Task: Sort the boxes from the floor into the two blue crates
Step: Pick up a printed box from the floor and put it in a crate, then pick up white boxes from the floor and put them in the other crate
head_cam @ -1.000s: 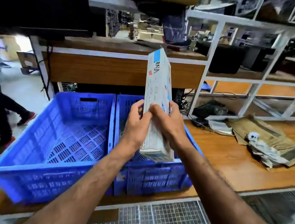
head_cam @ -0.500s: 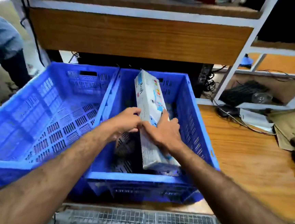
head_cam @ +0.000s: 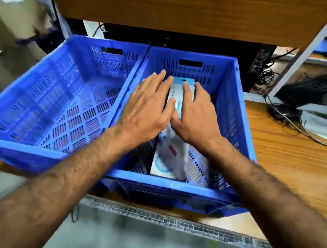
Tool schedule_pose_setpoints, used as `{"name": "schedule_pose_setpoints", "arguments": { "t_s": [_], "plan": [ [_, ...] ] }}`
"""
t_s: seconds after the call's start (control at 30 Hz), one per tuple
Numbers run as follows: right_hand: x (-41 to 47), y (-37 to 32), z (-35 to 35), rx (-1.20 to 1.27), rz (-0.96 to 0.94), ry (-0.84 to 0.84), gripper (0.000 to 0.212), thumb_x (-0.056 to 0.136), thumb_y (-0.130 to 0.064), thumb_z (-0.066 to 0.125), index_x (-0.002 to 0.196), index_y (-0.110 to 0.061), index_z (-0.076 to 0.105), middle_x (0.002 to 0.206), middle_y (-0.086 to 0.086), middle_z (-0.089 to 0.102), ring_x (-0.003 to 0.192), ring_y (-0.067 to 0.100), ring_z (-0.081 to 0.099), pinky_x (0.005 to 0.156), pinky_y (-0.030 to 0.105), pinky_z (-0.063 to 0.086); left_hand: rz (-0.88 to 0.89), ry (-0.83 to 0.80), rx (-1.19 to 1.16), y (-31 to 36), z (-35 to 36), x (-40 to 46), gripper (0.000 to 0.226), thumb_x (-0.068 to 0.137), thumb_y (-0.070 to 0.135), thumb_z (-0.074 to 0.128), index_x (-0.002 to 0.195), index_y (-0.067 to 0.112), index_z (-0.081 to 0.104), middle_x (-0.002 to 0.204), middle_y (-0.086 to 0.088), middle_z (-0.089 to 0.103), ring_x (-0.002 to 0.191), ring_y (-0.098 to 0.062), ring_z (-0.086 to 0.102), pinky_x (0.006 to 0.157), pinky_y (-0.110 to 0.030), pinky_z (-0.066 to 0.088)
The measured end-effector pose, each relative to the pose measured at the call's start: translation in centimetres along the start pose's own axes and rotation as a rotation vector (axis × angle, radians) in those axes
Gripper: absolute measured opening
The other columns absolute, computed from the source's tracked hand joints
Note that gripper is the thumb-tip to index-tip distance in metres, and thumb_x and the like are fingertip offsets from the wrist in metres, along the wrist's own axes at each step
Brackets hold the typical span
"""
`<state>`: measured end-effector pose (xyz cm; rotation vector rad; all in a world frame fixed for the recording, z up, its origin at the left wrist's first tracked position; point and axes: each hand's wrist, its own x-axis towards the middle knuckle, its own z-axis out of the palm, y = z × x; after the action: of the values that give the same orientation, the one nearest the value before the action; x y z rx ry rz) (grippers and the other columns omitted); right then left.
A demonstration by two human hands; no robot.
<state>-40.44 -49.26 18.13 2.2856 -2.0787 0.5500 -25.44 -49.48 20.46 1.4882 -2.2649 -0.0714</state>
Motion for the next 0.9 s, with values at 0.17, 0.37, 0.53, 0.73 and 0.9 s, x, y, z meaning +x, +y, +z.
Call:
{"name": "schedule_pose_setpoints", "arguments": {
  "t_s": [0.17,0.37,0.53,0.73,0.9],
  "plan": [
    [-0.9,-3.1,-1.5,0.033,-0.199,0.075,0.075,0.101,-0.046,0.043,0.16,-0.004,0.023,0.165,0.027,0.018,0.151,0.038,0.026,0.124,0.044,0.019,-0.036,0.125,0.185,-1.2,-3.4,-5.0,0.064,0.103,0.037,0.044,0.158,0.007,0.032,0.168,-0.011,0.022,0.157,-0.029,0.017,0.128,-0.045,0.012],
    [-4.1,-12.2,-2.1,0.143,-0.433,0.123,0.073,0.102,-0.043,0.043,0.16,-0.003,0.023,0.168,0.021,0.017,0.154,0.036,0.021,0.125,0.048,0.018,-0.229,0.215,0.348,-6.0,-9.0,-15.3,0.068,0.102,0.039,0.042,0.159,0.004,0.03,0.169,-0.013,0.021,0.157,-0.031,0.014,0.128,-0.049,0.011],
    [-9.7,-22.0,-1.2,0.2,-0.678,0.118,0.072,0.102,-0.038,0.045,0.159,0.0,0.025,0.168,0.02,0.019,0.156,0.033,0.02,0.127,0.049,0.015,-0.421,0.286,0.434,-9.1,-13.1,-26.7,0.069,0.101,0.035,0.046,0.158,0.001,0.029,0.169,-0.015,0.019,0.157,-0.034,0.013,0.128,-0.05,0.012],
    [-20.6,-35.1,0.4,0.286,-0.948,0.027,0.071,0.101,-0.037,0.045,0.159,0.0,0.025,0.168,0.019,0.02,0.156,0.032,0.02,0.127,0.047,0.014,-0.72,0.367,0.583,-10.4,-18.5,-44.5,0.074,0.101,0.037,0.045,0.161,0.002,0.019,0.171,-0.016,0.009,0.158,-0.032,0.007,0.128,-0.047,0.011],
    [-32.6,-45.2,1.9,0.402,-1.182,-0.037,0.07,0.1,-0.034,0.046,0.157,0.002,0.029,0.165,0.022,0.025,0.154,0.035,0.025,0.126,0.048,0.018,-0.982,0.382,0.609,-8.7,-21.5,-60.5,0.075,0.101,0.034,0.049,0.161,0.002,0.017,0.171,-0.015,0.007,0.159,-0.03,0.005,0.128,-0.045,0.013]
  ]
}}
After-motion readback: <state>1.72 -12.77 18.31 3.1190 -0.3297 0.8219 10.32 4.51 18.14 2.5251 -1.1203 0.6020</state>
